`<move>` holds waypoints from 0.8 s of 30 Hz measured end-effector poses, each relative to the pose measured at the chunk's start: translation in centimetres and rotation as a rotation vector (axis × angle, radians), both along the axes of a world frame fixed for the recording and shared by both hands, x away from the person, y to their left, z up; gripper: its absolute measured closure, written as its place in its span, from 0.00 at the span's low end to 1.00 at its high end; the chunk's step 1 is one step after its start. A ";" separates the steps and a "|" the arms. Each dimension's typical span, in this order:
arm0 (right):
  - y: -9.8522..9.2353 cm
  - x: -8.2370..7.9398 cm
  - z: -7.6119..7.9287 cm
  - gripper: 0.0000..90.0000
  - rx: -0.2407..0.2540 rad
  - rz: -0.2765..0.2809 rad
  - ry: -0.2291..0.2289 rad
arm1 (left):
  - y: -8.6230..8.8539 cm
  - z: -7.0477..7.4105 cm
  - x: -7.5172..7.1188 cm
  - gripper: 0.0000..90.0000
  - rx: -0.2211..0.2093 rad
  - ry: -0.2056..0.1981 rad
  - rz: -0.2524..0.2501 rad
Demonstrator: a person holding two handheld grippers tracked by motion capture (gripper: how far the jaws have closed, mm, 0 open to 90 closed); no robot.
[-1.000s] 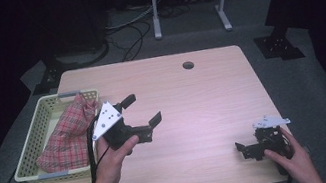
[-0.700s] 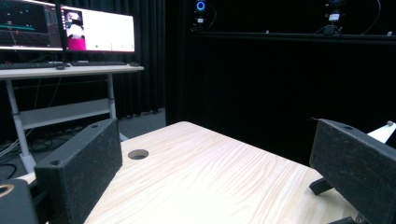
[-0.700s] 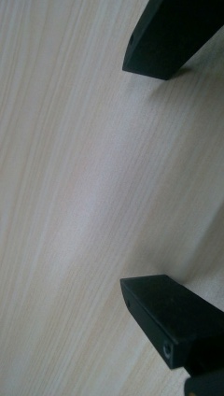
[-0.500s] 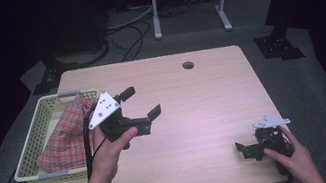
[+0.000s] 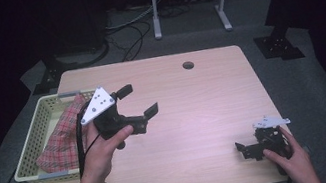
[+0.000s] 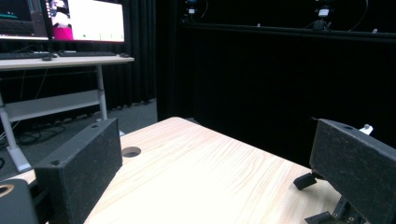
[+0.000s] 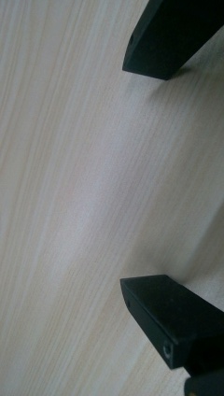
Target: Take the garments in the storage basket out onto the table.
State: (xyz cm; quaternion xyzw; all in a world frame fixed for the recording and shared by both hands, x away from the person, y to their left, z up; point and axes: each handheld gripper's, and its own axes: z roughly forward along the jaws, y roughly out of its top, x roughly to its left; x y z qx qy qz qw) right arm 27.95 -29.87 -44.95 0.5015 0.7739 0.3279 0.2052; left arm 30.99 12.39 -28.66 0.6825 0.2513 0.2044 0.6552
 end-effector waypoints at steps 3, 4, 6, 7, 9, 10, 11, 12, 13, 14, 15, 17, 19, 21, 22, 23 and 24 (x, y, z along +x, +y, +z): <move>0.0 0.0 0.0 0.00 0.000 0.000 0.000 | 0.1 0.5 -0.1 0.02 0.002 0.008 -0.013; 0.0 0.0 0.0 0.00 0.000 0.000 0.000 | 0.1 0.6 -0.1 0.02 0.005 0.009 -0.015; 0.0 0.0 0.0 0.00 0.000 0.000 0.000 | 0.1 0.8 -0.1 0.02 0.007 0.016 -0.019; 0.0 0.0 0.0 0.00 0.000 0.000 0.000 | 0.1 0.9 -0.1 0.02 0.010 0.018 -0.021; 0.0 0.0 0.0 0.00 0.000 0.000 0.000 | 0.2 1.2 0.0 0.02 0.013 0.029 -0.028; 0.0 0.0 0.0 0.00 0.000 0.000 0.000 | 0.2 1.3 0.1 0.02 0.022 0.038 -0.035; 0.0 0.0 0.0 0.00 0.000 0.000 0.000 | 0.2 1.3 0.1 0.02 0.022 0.038 -0.035; 0.0 0.0 0.0 0.00 0.000 0.000 0.000 | 0.2 1.4 0.1 0.02 0.021 0.043 -0.037; 0.0 0.0 0.0 0.00 0.000 0.000 0.000 | 0.2 1.5 0.1 0.02 0.015 0.049 -0.040; 0.0 0.0 0.0 0.00 0.000 0.000 0.000 | 0.1 1.7 0.2 0.02 0.016 0.054 -0.042; 0.0 0.0 0.0 0.00 0.000 0.000 0.000 | 0.1 1.8 0.3 0.02 0.013 0.056 -0.042; 0.0 0.0 0.0 0.00 0.000 0.000 0.000 | 0.1 1.9 0.2 0.02 0.012 0.060 -0.047; 0.0 0.0 0.0 0.00 0.000 0.000 0.000 | 0.2 2.0 0.2 0.02 0.020 0.064 -0.054; 0.0 0.0 0.0 0.00 0.000 0.000 0.000 | 0.3 2.1 0.1 0.02 0.016 0.062 -0.052; 0.0 0.0 0.0 0.00 0.000 0.000 0.000 | 0.3 2.1 0.1 0.02 0.013 0.060 -0.053; 0.0 0.0 0.0 0.00 0.000 0.000 0.000 | 0.3 2.1 0.1 0.02 0.012 0.060 -0.053; 0.0 0.0 0.0 0.00 0.000 0.000 0.000 | 0.4 2.1 0.1 0.02 0.011 0.061 -0.054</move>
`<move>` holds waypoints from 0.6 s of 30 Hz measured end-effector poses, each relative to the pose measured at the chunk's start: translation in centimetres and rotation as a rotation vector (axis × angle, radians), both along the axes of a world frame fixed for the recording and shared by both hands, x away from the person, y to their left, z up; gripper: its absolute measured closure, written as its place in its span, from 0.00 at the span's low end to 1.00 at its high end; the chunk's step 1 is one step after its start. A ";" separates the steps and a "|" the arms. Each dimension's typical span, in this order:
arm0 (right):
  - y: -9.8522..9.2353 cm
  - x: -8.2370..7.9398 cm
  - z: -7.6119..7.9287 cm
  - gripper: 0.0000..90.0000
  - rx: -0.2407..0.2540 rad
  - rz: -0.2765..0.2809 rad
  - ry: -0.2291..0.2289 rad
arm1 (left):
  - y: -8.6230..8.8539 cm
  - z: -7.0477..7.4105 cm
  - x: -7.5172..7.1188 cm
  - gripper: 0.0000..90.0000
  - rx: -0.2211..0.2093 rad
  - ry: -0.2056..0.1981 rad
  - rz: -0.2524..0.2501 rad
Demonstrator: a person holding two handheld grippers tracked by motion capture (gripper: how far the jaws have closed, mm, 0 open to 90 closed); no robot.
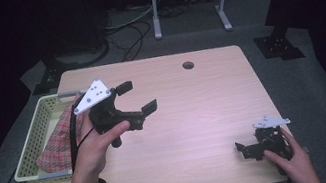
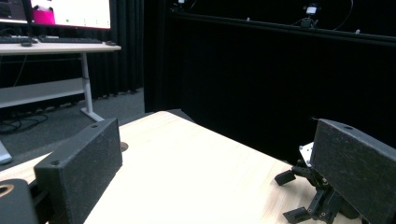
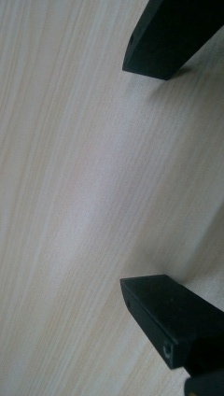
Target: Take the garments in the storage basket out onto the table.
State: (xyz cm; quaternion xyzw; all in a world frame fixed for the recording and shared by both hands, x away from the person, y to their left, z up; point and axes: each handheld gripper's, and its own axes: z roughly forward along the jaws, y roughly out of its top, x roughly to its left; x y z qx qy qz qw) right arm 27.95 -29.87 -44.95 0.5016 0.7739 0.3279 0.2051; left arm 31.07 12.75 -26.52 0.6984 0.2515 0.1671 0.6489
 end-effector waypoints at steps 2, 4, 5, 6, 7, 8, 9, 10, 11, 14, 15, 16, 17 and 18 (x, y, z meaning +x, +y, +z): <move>0.0 0.0 0.0 0.00 0.000 0.000 0.000 | 0.0 0.0 -0.1 0.02 0.003 0.002 -0.003; 0.0 0.0 0.0 0.00 0.000 0.000 0.000 | 0.0 0.0 -0.1 0.02 0.009 0.003 -0.007; 0.0 0.0 0.0 0.00 0.000 0.000 0.000 | 0.0 -0.1 -0.1 0.02 0.009 0.007 -0.011; 0.0 0.0 0.0 0.00 0.000 0.000 0.000 | 0.0 -0.1 -0.1 0.02 0.012 0.010 -0.015; 0.0 0.0 0.0 0.00 0.000 0.000 0.000 | 0.0 -0.2 -0.1 0.02 0.013 0.014 -0.020; 0.0 0.0 0.0 0.00 0.000 0.000 0.000 | 0.1 -0.1 -0.1 0.02 0.012 0.014 -0.022; 0.0 0.0 0.0 0.00 0.000 0.000 0.000 | 0.1 -0.1 -0.1 0.02 0.008 0.010 -0.024; 0.0 0.0 0.0 0.00 0.000 0.000 0.000 | 0.2 -0.1 -0.1 0.02 0.010 0.009 -0.025; 0.0 0.0 0.0 0.00 0.000 0.000 0.000 | 0.3 -0.1 -0.1 0.02 0.011 0.008 -0.024; 0.0 0.0 0.0 0.00 0.000 0.000 0.000 | 0.6 -0.1 0.0 0.02 0.014 0.008 -0.020; 0.0 0.0 0.0 0.00 0.000 0.000 0.000 | 0.8 -0.2 0.0 0.02 0.014 0.013 -0.020; 0.0 0.0 0.0 0.00 0.000 0.000 0.000 | 0.8 -0.2 0.0 0.02 0.014 0.013 -0.020; 0.0 0.0 0.0 0.00 0.000 0.000 0.000 | 1.0 -0.2 0.1 0.02 0.012 0.015 -0.015; 0.0 0.0 0.0 0.00 0.000 0.000 0.000 | 1.1 -0.2 0.1 0.02 0.011 0.015 -0.012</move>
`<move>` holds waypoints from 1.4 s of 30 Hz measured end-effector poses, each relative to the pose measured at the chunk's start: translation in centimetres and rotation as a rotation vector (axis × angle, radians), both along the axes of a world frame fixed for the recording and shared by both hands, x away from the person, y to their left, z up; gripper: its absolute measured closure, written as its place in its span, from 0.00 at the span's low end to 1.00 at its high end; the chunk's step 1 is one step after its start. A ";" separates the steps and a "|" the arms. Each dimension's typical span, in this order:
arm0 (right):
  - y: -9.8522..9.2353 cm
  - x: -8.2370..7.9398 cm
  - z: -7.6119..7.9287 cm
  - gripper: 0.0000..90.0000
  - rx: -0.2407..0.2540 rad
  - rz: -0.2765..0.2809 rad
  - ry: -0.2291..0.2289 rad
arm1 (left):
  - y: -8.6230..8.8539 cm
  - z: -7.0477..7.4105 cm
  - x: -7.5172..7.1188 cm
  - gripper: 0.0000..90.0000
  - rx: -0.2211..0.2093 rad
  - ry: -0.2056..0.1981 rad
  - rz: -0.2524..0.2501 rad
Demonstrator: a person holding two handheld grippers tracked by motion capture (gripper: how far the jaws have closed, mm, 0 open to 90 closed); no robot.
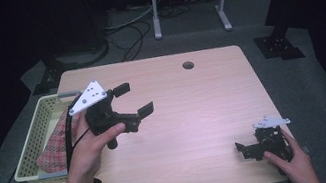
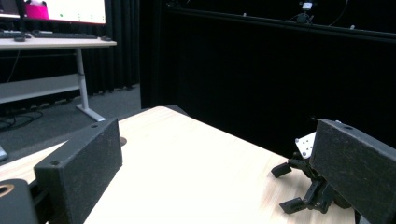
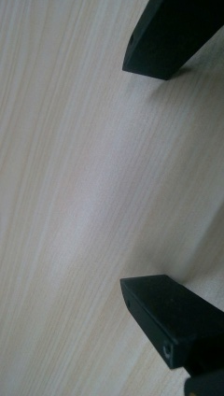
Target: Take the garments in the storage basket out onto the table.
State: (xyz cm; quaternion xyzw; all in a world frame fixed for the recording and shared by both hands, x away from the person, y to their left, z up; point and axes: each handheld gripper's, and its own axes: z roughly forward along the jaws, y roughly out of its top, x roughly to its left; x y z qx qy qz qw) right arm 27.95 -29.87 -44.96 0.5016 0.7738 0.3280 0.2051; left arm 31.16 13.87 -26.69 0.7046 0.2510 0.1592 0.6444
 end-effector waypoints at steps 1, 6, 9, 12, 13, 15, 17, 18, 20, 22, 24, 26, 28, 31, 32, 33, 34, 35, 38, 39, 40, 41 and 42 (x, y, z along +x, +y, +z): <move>0.0 0.0 0.0 0.00 0.000 0.000 0.000 | 0.1 0.0 0.0 0.02 -0.007 0.002 -0.005; 0.0 0.0 0.0 0.00 0.000 0.000 0.000 | 0.9 0.1 0.1 0.02 -0.015 -0.001 0.004; 0.0 0.0 0.0 0.00 0.000 0.000 0.000 | 1.5 0.1 0.1 0.02 -0.010 -0.004 0.020; 0.0 0.0 0.0 0.00 0.000 0.000 0.000 | 2.1 0.0 0.2 0.02 -0.003 -0.002 0.023; 0.0 0.0 0.0 0.00 0.000 0.000 0.000 | 2.3 0.0 0.2 0.02 -0.004 -0.001 0.022; 0.0 0.0 0.0 0.00 0.000 0.000 0.000 | 2.7 0.0 0.2 0.02 -0.007 0.003 0.018; 0.0 0.0 0.0 0.00 0.000 0.000 0.000 | 3.1 0.0 0.3 0.02 -0.002 -0.001 0.027; 0.0 0.0 0.0 0.00 0.000 0.000 0.001 | 3.3 0.0 0.3 0.02 -0.003 -0.001 0.032; 0.0 0.0 0.0 0.00 0.000 0.000 0.000 | 3.7 0.0 0.4 0.02 0.001 -0.004 0.039; 0.0 0.0 0.0 0.00 0.000 0.000 0.000 | 4.2 0.0 0.5 0.02 0.006 -0.009 0.052; 0.0 0.0 0.0 0.00 0.001 0.000 0.000 | 4.7 -0.1 0.6 0.02 0.009 -0.011 0.066; 0.0 0.0 0.0 0.00 0.001 -0.001 0.001 | 5.1 -0.1 0.6 0.02 0.003 -0.012 0.073; 0.0 0.0 0.0 0.00 0.001 -0.001 0.001 | 5.4 -0.1 0.7 0.02 0.004 -0.013 0.089; 0.0 0.0 0.0 0.00 0.001 0.000 0.000 | 6.1 -0.1 0.7 0.02 0.008 -0.017 0.105; 0.0 0.0 0.0 0.00 0.001 0.000 0.000 | 6.5 -0.1 0.7 0.02 0.004 -0.017 0.118; 0.0 0.0 0.0 0.00 0.001 0.000 0.000 | 6.5 -0.1 0.7 0.02 0.004 -0.017 0.118; 0.0 0.0 0.0 0.00 0.001 0.000 0.000 | 6.8 -0.1 0.8 0.02 0.007 -0.019 0.124; 0.0 0.0 0.0 0.00 0.001 0.000 0.000 | 7.0 -0.1 0.8 0.02 0.009 -0.019 0.130; 0.0 0.0 0.0 0.00 0.000 0.000 -0.001 | 7.7 -0.2 0.9 0.02 0.013 -0.017 0.153; 0.0 0.0 0.0 0.00 0.000 0.000 -0.001 | 7.7 -0.2 0.9 0.02 0.013 -0.017 0.153; 0.0 0.0 0.0 0.00 0.000 0.000 -0.001 | 7.8 -0.3 1.0 0.02 0.015 -0.016 0.158; 0.0 0.0 0.0 0.00 0.000 0.000 -0.001 | 7.9 -0.3 1.0 0.02 0.019 -0.018 0.163; 0.0 0.0 0.0 0.00 0.000 0.000 0.000 | 8.0 -0.3 1.0 0.02 0.018 -0.017 0.169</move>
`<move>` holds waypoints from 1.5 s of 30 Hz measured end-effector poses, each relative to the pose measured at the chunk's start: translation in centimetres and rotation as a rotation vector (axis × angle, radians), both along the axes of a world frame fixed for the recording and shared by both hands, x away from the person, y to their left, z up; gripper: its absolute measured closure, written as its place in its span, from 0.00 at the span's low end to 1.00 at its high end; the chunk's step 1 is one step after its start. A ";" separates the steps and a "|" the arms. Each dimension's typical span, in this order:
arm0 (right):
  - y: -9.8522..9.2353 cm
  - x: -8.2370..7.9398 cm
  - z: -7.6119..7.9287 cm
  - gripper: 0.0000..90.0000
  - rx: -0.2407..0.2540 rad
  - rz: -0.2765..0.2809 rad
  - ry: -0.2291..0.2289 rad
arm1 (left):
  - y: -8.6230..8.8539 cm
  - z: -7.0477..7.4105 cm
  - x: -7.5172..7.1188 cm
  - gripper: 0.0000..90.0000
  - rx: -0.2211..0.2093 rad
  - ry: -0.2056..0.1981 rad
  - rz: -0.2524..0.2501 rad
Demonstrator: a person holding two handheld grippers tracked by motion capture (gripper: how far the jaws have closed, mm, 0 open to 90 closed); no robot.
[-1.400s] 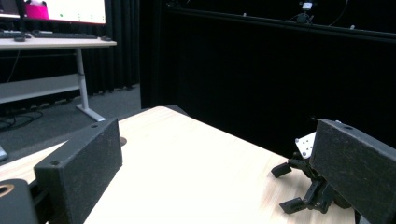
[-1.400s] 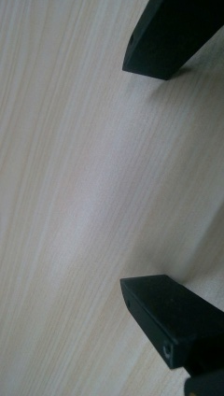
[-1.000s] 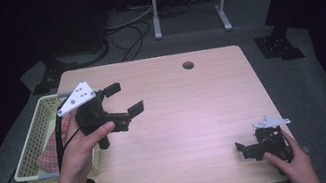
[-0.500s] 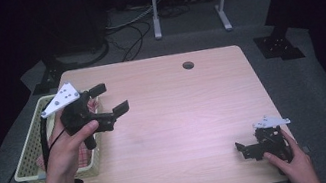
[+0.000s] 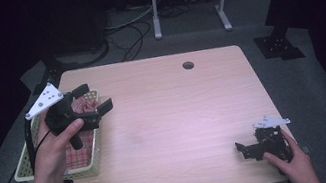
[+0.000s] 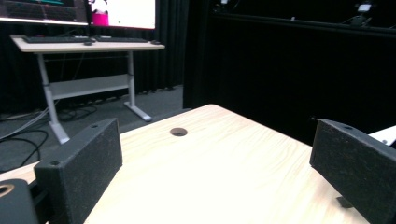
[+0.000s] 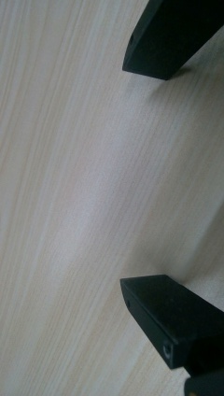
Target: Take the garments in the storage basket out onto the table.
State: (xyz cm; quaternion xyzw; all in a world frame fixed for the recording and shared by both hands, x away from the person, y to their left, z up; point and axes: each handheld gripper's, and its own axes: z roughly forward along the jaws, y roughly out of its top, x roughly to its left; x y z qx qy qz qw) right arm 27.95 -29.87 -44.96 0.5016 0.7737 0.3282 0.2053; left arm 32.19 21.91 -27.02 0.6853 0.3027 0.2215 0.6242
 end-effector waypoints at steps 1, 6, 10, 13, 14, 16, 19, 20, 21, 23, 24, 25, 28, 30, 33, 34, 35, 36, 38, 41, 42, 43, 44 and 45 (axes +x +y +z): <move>0.0 0.0 0.0 0.00 0.000 0.000 0.000 | 0.2 0.0 0.0 0.02 0.003 0.000 0.004; 0.0 0.0 0.0 0.00 0.000 0.001 0.000 | 0.8 -0.1 0.1 0.02 0.007 0.003 0.021; 0.0 0.0 0.0 0.00 -0.001 0.001 0.000 | 1.2 -0.1 0.1 0.02 0.004 0.004 0.028; 0.0 0.0 0.0 0.00 0.000 0.001 0.000 | 1.6 -0.1 0.1 0.02 0.007 0.003 0.037; 0.0 0.0 0.0 0.00 -0.001 0.001 0.000 | 1.7 -0.1 0.1 0.02 0.012 0.003 0.043; 0.0 0.0 0.0 0.00 0.000 0.001 0.000 | 2.0 -0.2 0.1 0.02 0.016 0.002 0.055; 0.0 0.0 0.0 0.00 -0.001 0.001 0.000 | 2.4 -0.2 0.1 0.02 0.014 0.004 0.061; 0.0 0.0 0.0 0.00 -0.001 0.001 0.000 | 2.7 -0.2 0.1 0.02 0.012 0.003 0.070; 0.0 0.0 0.0 0.00 -0.001 0.001 0.000 | 2.7 -0.2 0.1 0.02 0.012 0.003 0.070; 0.0 0.0 0.0 0.00 -0.001 0.001 0.000 | 2.9 -0.2 0.1 0.02 0.010 0.003 0.076; 0.0 0.0 0.0 0.00 -0.001 0.001 0.000 | 3.1 -0.2 0.1 0.02 0.008 0.002 0.078; 0.0 0.0 0.0 0.00 0.000 0.000 0.001 | 3.2 -0.2 0.1 0.02 0.010 0.002 0.083; 0.0 0.0 0.0 0.00 -0.001 0.001 0.000 | 3.7 -0.2 0.1 0.02 0.013 0.003 0.102; 0.0 0.0 0.0 0.00 -0.001 0.001 0.000 | 4.1 -0.3 0.2 0.02 0.013 0.006 0.112; 0.0 0.0 0.0 0.00 -0.001 0.001 0.000 | 4.3 -0.4 0.2 0.02 0.016 0.006 0.116; 0.0 0.0 0.0 0.00 -0.001 0.001 0.000 | 4.5 -0.5 0.2 0.02 0.021 0.008 0.124; 0.0 0.0 0.0 0.00 -0.001 0.001 0.000 | 4.5 -0.5 0.2 0.02 0.021 0.008 0.124; 0.0 0.0 0.0 0.00 0.000 0.000 0.001 | 4.6 -0.5 0.3 0.02 0.023 0.010 0.126; 0.0 0.0 0.0 0.00 -0.001 0.001 0.000 | 5.0 -0.6 0.3 0.02 0.024 0.012 0.134; 0.0 0.0 0.0 0.00 -0.001 0.001 0.000 | 5.2 -0.7 0.3 0.02 0.027 0.013 0.142; 0.0 0.0 0.0 0.00 -0.001 0.001 0.000 | 5.3 -0.7 0.4 0.02 0.030 0.013 0.147; 0.0 0.0 0.0 0.00 -0.001 0.001 0.000 | 5.5 -0.8 0.4 0.02 0.029 0.015 0.150; 0.0 0.0 0.0 0.00 -0.001 0.001 0.000 | 5.6 -0.8 0.4 0.02 0.030 0.016 0.154; 0.0 0.0 0.0 0.00 -0.001 0.001 0.000 | 5.7 -0.8 0.4 0.02 0.033 0.017 0.157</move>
